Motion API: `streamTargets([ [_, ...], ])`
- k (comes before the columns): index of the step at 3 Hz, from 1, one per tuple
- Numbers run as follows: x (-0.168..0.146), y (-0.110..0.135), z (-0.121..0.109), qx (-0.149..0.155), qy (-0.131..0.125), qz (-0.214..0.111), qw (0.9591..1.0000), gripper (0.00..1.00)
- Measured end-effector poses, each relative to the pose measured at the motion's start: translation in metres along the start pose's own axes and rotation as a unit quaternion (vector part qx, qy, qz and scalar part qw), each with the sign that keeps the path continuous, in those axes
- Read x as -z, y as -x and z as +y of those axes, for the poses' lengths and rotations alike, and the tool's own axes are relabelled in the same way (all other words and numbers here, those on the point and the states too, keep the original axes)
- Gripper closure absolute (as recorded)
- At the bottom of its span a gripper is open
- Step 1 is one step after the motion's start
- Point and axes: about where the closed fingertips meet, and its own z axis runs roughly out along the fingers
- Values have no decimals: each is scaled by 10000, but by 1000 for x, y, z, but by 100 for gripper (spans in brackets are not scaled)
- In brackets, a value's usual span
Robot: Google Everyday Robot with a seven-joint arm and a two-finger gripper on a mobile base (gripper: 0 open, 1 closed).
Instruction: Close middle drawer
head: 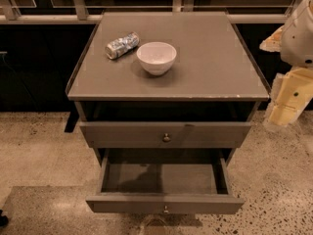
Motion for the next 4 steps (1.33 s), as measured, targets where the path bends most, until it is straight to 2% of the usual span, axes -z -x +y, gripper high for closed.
streamTargets([
  [1,0,0,0,0,-1,0,10000,0],
  [2,-4,-2,2,-37,-273,-147,9995,0],
  [3,-38,-17,35,-187,-303,-611,9975,0],
  [4,-126,-29,67,-744,151,-1184,9901,0],
])
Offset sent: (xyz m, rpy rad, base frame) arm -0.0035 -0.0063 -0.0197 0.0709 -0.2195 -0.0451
